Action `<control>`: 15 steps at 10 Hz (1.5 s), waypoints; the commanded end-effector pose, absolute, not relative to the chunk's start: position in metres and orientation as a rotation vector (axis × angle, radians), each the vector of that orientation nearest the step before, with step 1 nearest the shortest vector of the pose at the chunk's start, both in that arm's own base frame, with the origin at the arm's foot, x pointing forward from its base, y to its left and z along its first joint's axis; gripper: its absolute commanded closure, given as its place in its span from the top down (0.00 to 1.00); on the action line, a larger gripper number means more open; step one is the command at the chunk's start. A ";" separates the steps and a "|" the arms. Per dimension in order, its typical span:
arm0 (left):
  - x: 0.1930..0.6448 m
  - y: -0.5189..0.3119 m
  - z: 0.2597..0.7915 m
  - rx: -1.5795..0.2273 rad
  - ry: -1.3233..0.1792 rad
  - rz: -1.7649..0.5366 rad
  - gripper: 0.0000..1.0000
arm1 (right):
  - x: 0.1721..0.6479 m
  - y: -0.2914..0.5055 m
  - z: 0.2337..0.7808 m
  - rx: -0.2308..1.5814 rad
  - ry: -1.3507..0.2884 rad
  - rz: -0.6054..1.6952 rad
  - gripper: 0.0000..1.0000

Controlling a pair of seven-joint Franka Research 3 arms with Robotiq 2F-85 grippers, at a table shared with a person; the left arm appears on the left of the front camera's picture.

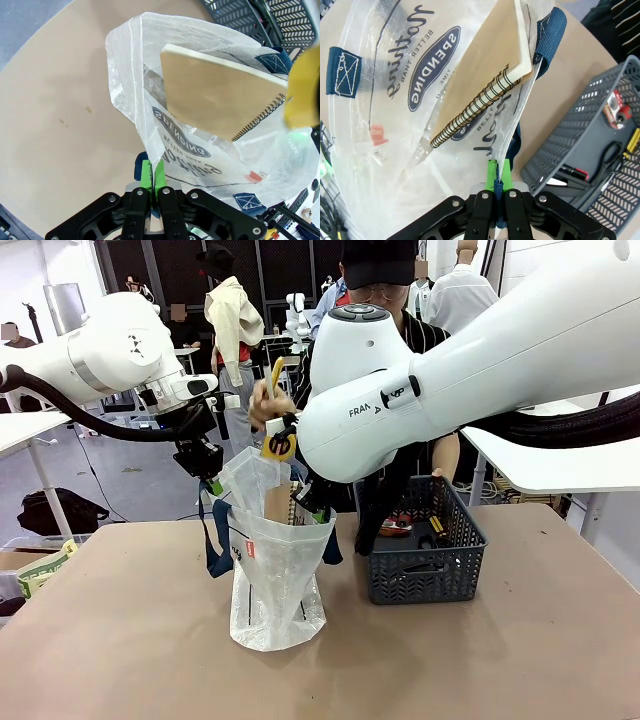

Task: Transfer purchased items from the store into the shopping bag.
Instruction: Move the Reusable shopping bag to the right side of the table.

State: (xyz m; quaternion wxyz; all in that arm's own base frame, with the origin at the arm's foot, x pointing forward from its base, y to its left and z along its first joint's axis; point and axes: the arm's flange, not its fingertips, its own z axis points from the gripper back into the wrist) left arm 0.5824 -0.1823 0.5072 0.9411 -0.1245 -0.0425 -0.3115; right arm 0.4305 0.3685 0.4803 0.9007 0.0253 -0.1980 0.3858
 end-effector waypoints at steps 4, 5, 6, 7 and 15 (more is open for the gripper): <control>0.581 -0.181 0.509 -0.255 -0.093 -0.630 0.00 | 0.430 0.368 0.481 0.051 -0.411 0.798 0.00; 0.581 -0.181 0.509 -0.255 -0.093 -0.630 0.00 | 0.430 0.368 0.481 0.051 -0.411 0.798 0.00; 0.581 -0.181 0.509 -0.255 -0.093 -0.630 0.00 | 0.430 0.368 0.481 0.051 -0.411 0.798 0.00; 0.581 -0.181 0.509 -0.255 -0.093 -0.630 0.00 | 0.430 0.368 0.481 0.051 -0.411 0.798 0.00; 0.581 -0.181 0.509 -0.255 -0.093 -0.630 0.00 | 0.430 0.368 0.481 0.051 -0.411 0.798 0.00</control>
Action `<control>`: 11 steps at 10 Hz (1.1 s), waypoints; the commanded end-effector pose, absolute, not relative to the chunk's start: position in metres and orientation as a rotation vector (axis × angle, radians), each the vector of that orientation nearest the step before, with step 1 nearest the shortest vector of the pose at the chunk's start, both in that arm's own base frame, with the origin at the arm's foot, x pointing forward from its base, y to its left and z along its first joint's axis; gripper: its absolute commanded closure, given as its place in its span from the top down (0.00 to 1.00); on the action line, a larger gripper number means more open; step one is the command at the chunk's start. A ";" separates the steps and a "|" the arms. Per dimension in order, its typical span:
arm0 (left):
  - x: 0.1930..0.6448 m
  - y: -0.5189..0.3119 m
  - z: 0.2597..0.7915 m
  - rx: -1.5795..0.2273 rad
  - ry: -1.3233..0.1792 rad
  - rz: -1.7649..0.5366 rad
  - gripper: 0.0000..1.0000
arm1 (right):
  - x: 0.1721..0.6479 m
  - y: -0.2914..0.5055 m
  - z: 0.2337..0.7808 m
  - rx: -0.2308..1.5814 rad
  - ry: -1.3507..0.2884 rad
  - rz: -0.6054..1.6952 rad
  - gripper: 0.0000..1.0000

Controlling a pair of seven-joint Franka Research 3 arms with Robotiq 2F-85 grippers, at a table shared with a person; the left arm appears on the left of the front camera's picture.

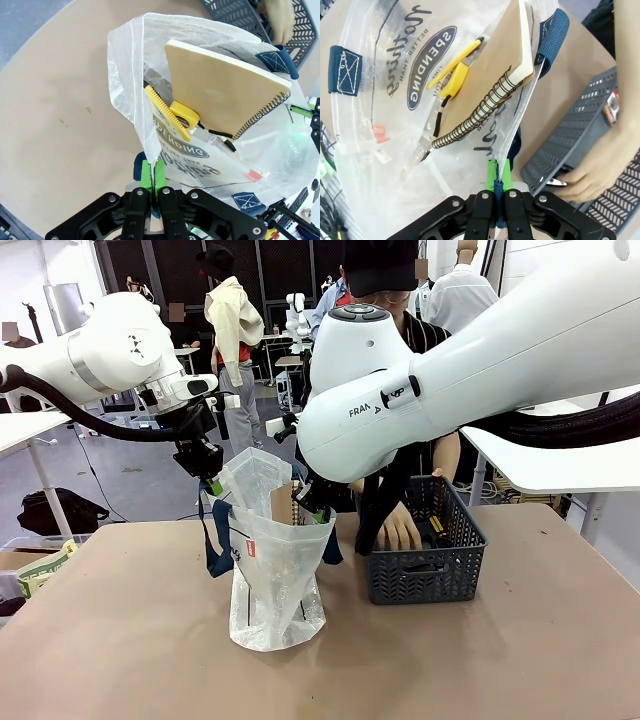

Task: Transfer purchased items from the store into the shopping bag.
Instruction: Move the Reusable shopping bag to the right side of the table.

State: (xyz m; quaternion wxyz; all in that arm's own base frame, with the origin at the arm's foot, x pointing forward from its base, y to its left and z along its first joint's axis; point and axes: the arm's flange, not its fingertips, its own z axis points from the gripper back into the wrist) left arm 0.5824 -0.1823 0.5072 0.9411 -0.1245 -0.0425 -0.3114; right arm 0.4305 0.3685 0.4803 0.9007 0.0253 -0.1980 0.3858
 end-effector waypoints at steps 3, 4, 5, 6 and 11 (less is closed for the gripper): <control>0.581 -0.181 0.509 -0.255 -0.093 -0.630 0.00 | 0.430 0.368 0.481 0.051 -0.411 0.798 0.00; 0.581 -0.181 0.509 -0.255 -0.093 -0.630 0.00 | 0.430 0.368 0.481 0.051 -0.411 0.798 0.00; 0.581 -0.181 0.509 -0.255 -0.093 -0.630 0.00 | 0.430 0.368 0.481 0.051 -0.411 0.798 0.00; 0.581 -0.181 0.509 -0.255 -0.093 -0.630 0.00 | 0.430 0.368 0.481 0.051 -0.411 0.798 0.00; 0.581 -0.181 0.509 -0.255 -0.093 -0.630 0.00 | 0.430 0.368 0.481 0.051 -0.411 0.798 0.00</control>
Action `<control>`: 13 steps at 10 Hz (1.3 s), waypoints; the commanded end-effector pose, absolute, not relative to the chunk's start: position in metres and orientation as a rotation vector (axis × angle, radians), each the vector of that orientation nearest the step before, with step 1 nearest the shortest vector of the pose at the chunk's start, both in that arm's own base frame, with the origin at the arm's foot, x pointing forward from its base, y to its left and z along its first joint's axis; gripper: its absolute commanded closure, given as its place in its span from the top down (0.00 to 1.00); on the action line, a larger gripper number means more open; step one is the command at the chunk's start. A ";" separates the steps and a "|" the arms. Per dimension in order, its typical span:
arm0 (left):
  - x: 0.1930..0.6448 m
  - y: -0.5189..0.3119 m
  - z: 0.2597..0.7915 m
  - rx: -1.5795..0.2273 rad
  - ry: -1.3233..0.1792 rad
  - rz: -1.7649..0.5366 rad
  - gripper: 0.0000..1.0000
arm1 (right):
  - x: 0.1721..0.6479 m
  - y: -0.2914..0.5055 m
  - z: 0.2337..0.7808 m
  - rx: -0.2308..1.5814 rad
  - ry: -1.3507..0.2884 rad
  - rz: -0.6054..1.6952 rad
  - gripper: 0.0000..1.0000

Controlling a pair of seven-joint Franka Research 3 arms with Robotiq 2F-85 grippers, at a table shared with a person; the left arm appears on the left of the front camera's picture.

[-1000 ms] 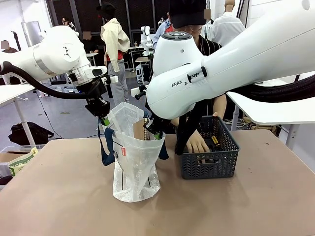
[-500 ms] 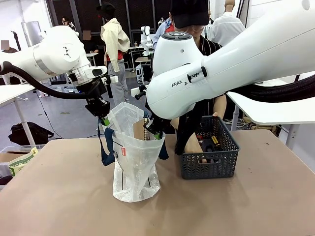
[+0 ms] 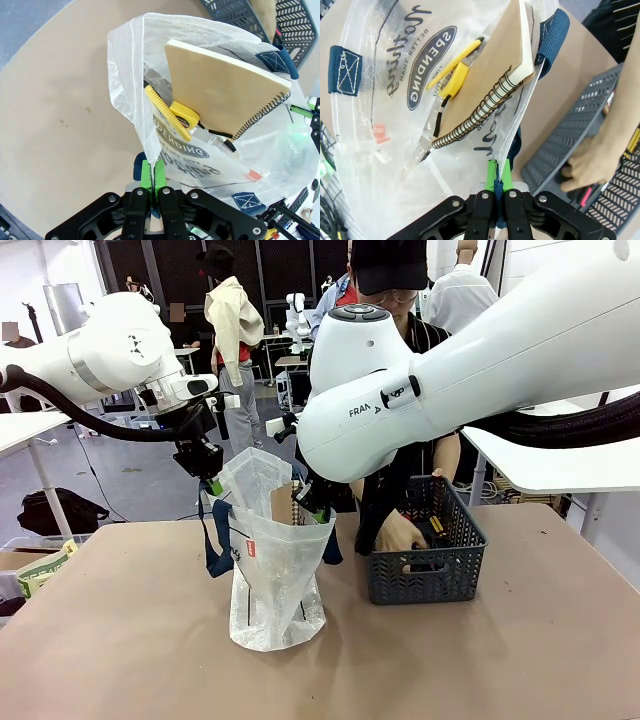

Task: Transfer purchased items from the store into the shopping bag.
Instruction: Move the Reusable shopping bag to the right side of the table.

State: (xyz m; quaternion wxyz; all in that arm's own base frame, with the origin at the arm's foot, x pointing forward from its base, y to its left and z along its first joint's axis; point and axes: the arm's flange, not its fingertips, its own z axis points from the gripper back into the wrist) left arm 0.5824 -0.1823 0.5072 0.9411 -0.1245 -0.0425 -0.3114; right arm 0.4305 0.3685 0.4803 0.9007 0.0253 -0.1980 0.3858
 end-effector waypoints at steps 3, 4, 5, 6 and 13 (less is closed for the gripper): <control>0.581 -0.181 0.509 -0.255 -0.093 -0.630 0.00 | 0.430 0.368 0.481 0.051 -0.411 0.798 0.00; 0.581 -0.181 0.509 -0.255 -0.093 -0.630 0.00 | 0.430 0.368 0.481 0.051 -0.411 0.798 0.00; 0.581 -0.181 0.509 -0.255 -0.093 -0.630 0.00 | 0.430 0.368 0.481 0.051 -0.411 0.798 0.00; 0.581 -0.181 0.509 -0.255 -0.093 -0.630 0.00 | 0.430 0.368 0.481 0.051 -0.411 0.798 0.00; 0.581 -0.181 0.509 -0.255 -0.093 -0.630 0.00 | 0.430 0.368 0.481 0.051 -0.411 0.798 0.00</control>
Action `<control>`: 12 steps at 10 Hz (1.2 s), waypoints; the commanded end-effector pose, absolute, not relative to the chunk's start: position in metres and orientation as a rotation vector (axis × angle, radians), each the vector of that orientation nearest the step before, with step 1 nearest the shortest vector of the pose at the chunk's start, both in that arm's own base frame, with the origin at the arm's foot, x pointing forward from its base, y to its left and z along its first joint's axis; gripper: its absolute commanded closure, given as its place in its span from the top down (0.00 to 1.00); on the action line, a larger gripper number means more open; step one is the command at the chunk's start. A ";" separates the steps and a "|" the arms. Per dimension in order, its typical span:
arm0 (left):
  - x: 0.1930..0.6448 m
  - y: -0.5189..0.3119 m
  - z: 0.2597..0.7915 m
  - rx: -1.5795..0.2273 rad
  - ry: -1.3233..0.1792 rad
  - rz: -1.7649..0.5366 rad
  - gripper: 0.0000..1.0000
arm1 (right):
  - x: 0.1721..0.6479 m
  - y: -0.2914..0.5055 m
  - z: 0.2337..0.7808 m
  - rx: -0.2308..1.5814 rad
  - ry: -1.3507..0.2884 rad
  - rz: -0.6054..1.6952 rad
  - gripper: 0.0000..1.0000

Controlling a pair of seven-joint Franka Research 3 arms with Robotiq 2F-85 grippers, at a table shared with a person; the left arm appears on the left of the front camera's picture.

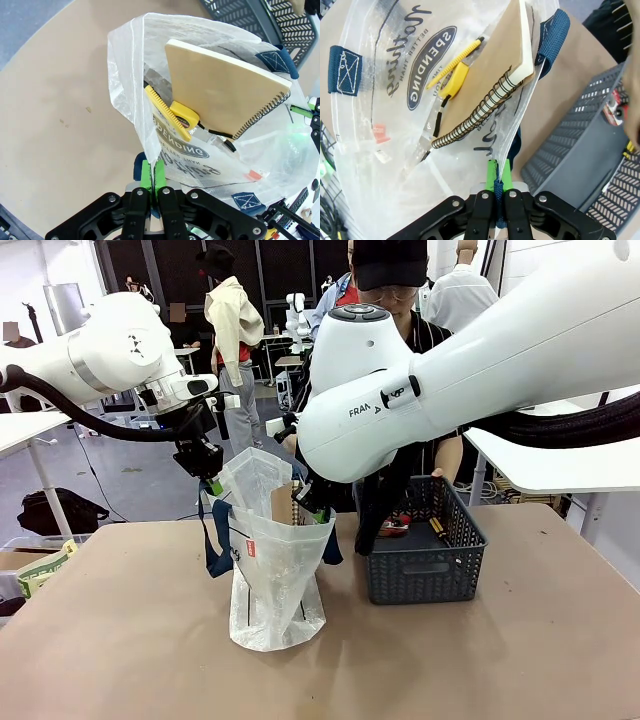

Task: Transfer purchased items from the store into the shopping bag.
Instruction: Move the Reusable shopping bag to the right side of the table.

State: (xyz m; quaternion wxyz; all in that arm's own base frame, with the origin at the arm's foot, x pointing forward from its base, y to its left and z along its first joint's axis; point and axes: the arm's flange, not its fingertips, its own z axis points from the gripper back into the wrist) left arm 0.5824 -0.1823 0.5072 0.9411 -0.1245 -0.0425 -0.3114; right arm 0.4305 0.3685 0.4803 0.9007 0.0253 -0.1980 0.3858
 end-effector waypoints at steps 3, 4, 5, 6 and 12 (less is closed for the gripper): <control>0.581 -0.181 0.509 -0.255 -0.093 -0.630 0.00 | 0.430 0.368 0.481 0.051 -0.411 0.798 0.00; 0.581 -0.181 0.509 -0.255 -0.093 -0.630 0.00 | 0.430 0.368 0.481 0.051 -0.411 0.798 0.00; 0.581 -0.181 0.509 -0.255 -0.093 -0.630 0.00 | 0.430 0.368 0.481 0.051 -0.411 0.798 0.00; 0.581 -0.181 0.509 -0.255 -0.093 -0.630 0.00 | 0.430 0.368 0.481 0.051 -0.411 0.798 0.00; 0.581 -0.181 0.509 -0.255 -0.093 -0.630 0.00 | 0.430 0.368 0.481 0.051 -0.411 0.798 0.00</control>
